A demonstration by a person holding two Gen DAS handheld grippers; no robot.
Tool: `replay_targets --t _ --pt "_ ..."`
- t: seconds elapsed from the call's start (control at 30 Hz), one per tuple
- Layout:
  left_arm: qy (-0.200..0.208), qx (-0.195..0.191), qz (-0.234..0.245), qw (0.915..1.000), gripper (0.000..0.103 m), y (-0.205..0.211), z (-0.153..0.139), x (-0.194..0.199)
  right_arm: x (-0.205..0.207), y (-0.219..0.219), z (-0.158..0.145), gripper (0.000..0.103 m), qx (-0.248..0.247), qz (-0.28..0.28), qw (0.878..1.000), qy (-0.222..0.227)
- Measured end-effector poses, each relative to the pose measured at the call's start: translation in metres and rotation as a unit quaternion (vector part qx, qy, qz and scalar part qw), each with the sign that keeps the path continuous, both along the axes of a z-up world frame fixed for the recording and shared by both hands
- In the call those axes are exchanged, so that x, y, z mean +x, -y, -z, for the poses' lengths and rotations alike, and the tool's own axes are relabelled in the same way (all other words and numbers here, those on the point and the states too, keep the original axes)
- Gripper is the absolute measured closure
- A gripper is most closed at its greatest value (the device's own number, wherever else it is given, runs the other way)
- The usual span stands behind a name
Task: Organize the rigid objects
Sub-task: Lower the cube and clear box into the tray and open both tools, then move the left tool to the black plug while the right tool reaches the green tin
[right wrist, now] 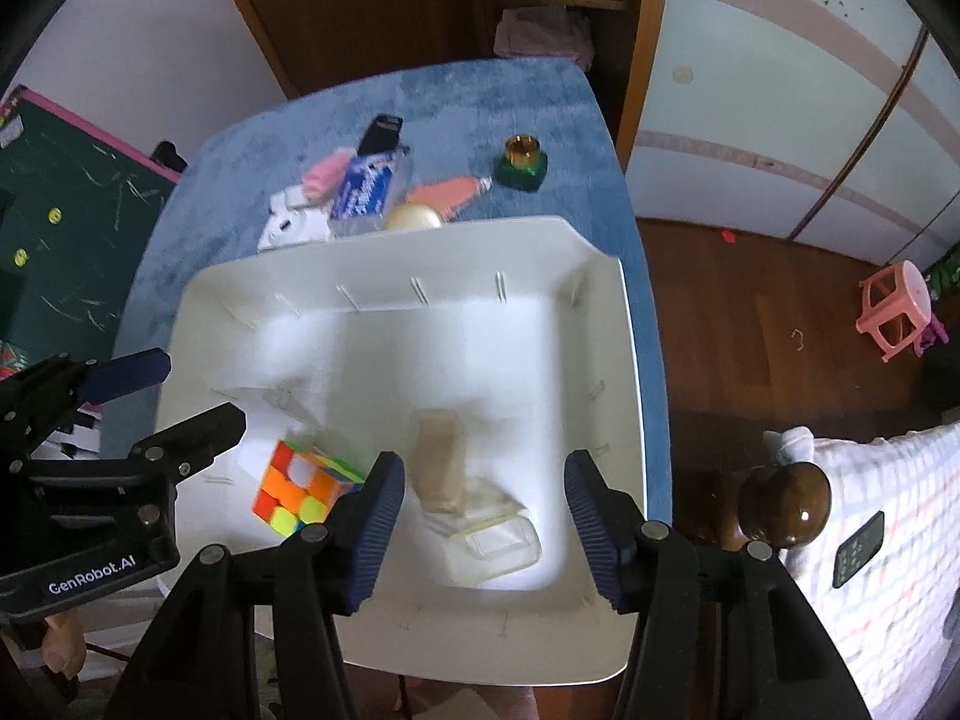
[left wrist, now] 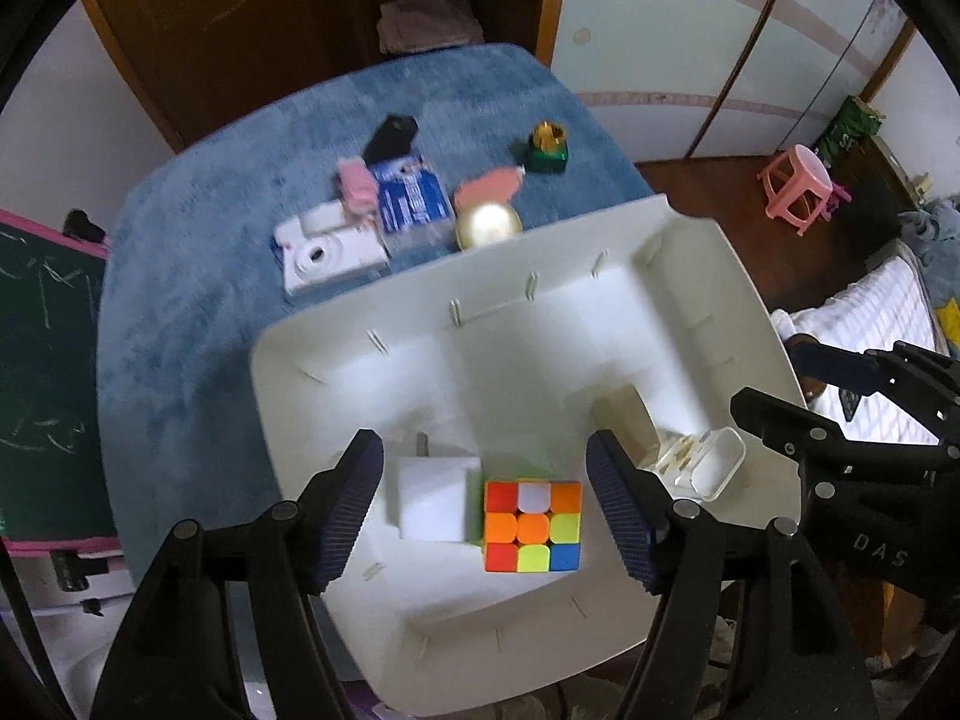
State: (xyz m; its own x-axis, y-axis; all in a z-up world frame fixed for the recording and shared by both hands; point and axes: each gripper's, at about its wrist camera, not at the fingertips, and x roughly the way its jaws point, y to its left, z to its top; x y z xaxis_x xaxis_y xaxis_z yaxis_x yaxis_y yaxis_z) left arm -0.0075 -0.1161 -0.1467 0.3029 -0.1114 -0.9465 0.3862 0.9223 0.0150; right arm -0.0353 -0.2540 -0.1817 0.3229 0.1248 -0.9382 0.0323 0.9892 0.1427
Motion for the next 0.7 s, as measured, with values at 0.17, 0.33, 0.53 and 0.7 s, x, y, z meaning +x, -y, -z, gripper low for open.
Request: replay_targets --t 0.17,0.33,0.53,0.7 --pt "0.016 0.005 0.006 0.9998 0.029 0.001 -0.014 0.005 0.004 0.004 -0.009 0.047 0.013 0.001 1.000 0.007" --pt "0.025 0.011 0.012 0.9996 0.029 0.002 -0.026 0.015 0.011 0.009 -0.016 0.047 0.028 0.007 1.000 0.013" --pt "0.037 0.041 0.050 0.9973 0.029 0.003 -0.045 0.039 0.027 0.019 -0.022 0.047 0.047 0.020 0.999 0.017" --pt "0.045 0.072 0.107 0.9906 0.029 0.007 -0.061 0.075 0.050 0.028 -0.033 0.047 0.047 0.031 0.998 0.024"
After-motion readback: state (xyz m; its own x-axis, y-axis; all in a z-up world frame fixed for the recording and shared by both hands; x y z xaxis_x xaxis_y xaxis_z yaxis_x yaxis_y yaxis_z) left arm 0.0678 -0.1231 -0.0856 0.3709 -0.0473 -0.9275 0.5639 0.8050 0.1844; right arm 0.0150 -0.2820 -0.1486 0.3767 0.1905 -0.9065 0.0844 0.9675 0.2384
